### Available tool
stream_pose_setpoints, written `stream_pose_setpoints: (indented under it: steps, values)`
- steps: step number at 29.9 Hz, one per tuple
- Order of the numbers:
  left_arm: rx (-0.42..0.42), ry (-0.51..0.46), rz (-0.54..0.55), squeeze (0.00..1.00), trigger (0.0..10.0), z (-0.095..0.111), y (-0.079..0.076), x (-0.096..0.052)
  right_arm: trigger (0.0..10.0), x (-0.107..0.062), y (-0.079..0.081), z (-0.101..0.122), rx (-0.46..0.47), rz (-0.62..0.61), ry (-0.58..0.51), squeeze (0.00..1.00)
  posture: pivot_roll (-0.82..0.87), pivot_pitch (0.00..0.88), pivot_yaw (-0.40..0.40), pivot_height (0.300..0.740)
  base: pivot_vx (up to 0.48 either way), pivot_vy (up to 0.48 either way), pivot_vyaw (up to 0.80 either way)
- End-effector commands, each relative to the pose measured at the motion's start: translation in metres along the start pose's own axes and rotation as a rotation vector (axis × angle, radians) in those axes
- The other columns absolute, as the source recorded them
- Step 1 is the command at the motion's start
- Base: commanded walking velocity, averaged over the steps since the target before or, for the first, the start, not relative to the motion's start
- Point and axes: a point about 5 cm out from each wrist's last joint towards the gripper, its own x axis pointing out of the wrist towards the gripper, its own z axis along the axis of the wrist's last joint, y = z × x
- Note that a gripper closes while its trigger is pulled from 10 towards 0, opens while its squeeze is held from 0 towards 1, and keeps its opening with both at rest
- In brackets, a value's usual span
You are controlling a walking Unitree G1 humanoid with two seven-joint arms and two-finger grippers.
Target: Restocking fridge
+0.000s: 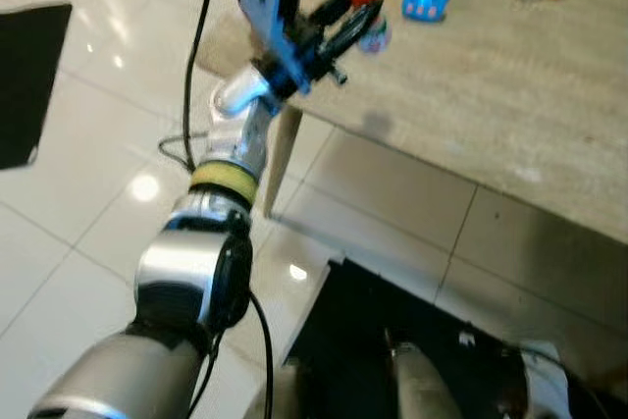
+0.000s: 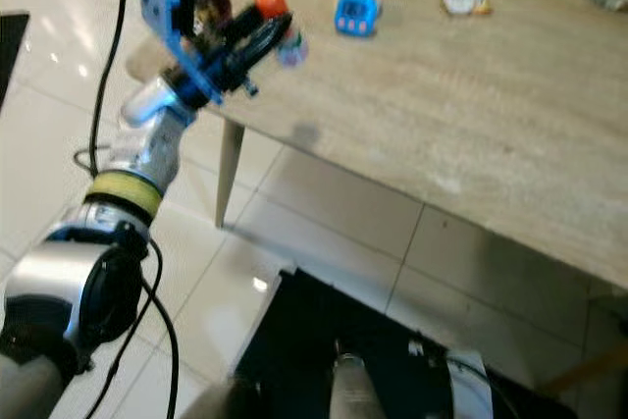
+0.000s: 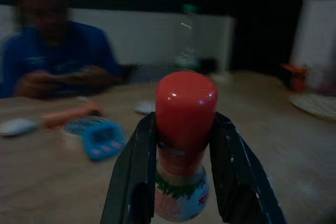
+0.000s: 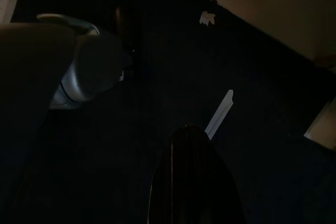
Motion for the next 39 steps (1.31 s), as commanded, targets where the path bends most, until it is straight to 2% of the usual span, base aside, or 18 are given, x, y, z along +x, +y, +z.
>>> stream_pose_setpoints:
  steps: [1, 3, 5, 6, 8, 9, 10, 11, 13, 15, 16, 17, 21, 22, 26, 31, 33, 39]
  values:
    - [-0.046, 0.095, -0.073, 0.0, 10.0, -0.018, -0.009, -0.021, 10.0, -0.003, 0.002, -0.016, 0.018, 0.0, 0.067, 0.0, -0.05, 0.13, 0.004, 0.74, 0.0, 0.0, 0.0]
    - [-0.046, 0.095, -0.073, 0.0, 10.0, -0.018, -0.009, -0.021, 10.0, -0.003, 0.002, -0.016, 0.018, 0.0, 0.067, 0.0, -0.05, 0.13, 0.004, 0.74, 0.0, 0.0, 0.0]
    - [-0.122, 0.257, -0.136, 0.0, 10.0, -0.053, -0.025, -0.052, 10.0, -0.002, 0.002, -0.015, 0.019, 0.0, 0.073, 0.0, -0.04, 0.114, 0.003, 0.74, 0.0, 0.0, 0.0]
    - [-0.122, 0.257, -0.136, 0.0, 10.0, -0.053, -0.025, -0.052, 10.0, -0.002, 0.002, -0.015, 0.019, 0.0, 0.073, 0.0, -0.04, 0.114, 0.003, 0.74, 0.0, 0.0, 0.0]
    - [-0.214, 0.433, -0.144, 0.0, 10.0, -0.091, -0.044, -0.088, 10.0, -0.001, 0.002, -0.013, 0.022, -0.003, 0.075, 0.0, -0.04, 0.093, 0.007, 0.74, 0.0, 0.0, 0.0]
    - [-0.214, 0.433, -0.144, 0.0, 10.0, -0.091, -0.044, -0.088, 10.0, -0.001, 0.002, -0.013, 0.022, -0.003, 0.075, 0.0, -0.04, 0.093, 0.007, 0.74, 0.0, 0.0, 0.0]
    - [-0.29, 0.588, -0.119, 0.0, 10.0, -0.12, -0.062, -0.118, 10.0, 0.0, 0.001, -0.01, 0.028, -0.008, 0.074, 0.0, -0.04, 0.068, 0.002, 0.74, 0.0, 0.0, 0.0]
    - [-0.321, 0.648, -0.097, 0.0, 10.0, -0.131, -0.071, -0.13, 10.0, 0.0, 0.0, -0.009, 0.03, -0.011, 0.074, 0.0, -0.04, 0.068, 0.002, 0.74, 0.0, 0.0, 0.0]
    - [-0.34, 0.683, -0.083, 0.0, 10.0, -0.137, -0.076, -0.138, 10.0, 0.0, -0.001, -0.009, 0.032, -0.013, 0.074, 0.0, -0.04, 0.065, 0.001, 0.74, 0.0, 0.0, 0.0]
    - [-0.438, 0.789, 0.035, 0.0, 10.0, -0.157, -0.097, -0.167, 10.0, -0.001, -0.003, -0.01, 0.045, -0.021, 0.076, 0.0, -0.03, 0.056, -0.009, 0.74, 0.0, 0.0, 0.0]
    - [-0.438, 0.789, 0.035, 0.0, 10.0, -0.157, -0.097, -0.167, 10.0, -0.001, -0.003, -0.01, 0.045, -0.021, 0.076, 0.0, -0.03, 0.056, -0.009, 0.74, 0.0, 0.0, 0.0]
    - [-0.543, 0.89, 0.2, 0.0, 10.0, -0.173, -0.119, -0.2, 10.0, -0.003, -0.005, -0.016, 0.041, -0.025, 0.091, 0.0, -0.03, 0.055, -0.009, 0.74, 0.0, 0.0, 0.0]
    - [-0.578, 0.937, 0.284, 0.0, 10.0, -0.18, -0.13, -0.215, 10.0, -0.004, -0.005, -0.019, 0.039, -0.029, 0.101, 0.0, -0.03, 0.049, -0.009, 0.74, 0.0, 0.0, 0.0]
    - [-0.638, 1.064, 0.51, 0.0, 10.0, -0.191, -0.155, -0.249, 10.0, -0.005, -0.005, -0.023, 0.048, -0.041, 0.116, 0.0, -0.02, 0.032, -0.006, 0.74, 0.0, 0.0, 0.0]
    - [-0.644, 1.308, 0.811, 0.0, 10.0, -0.196, -0.196, -0.304, 10.0, -0.003, 0.001, -0.025, 0.057, -0.034, 0.146, 0.0, -0.02, 0.006, 0.005, 0.74, 0.0, 0.0, -0.2]
    - [-0.67, 1.362, 0.889, 0.0, 10.0, -0.195, -0.212, -0.319, 10.0, -0.002, 0.006, -0.025, 0.05, -0.029, 0.157, 0.0, -0.02, 0.0, 0.007, 0.74, 0.0, 0.0, -0.79]
    - [-0.714, 1.421, 0.917, 0.0, 10.0, -0.196, -0.233, -0.328, 10.0, 0.0, 0.012, -0.024, 0.036, -0.023, 0.168, 0.0, -0.02, 0.0, 0.015, 0.74, 0.0, 0.0, -0.79]
    - [-0.737, 1.451, 0.923, 0.0, 10.0, -0.2, -0.249, -0.324, 10.0, 0.001, 0.019, -0.026, 0.01, -0.017, 0.189, 0.0, -0.02, 0.0, 0.016, 0.74, 0.0, 0.0, -0.79]
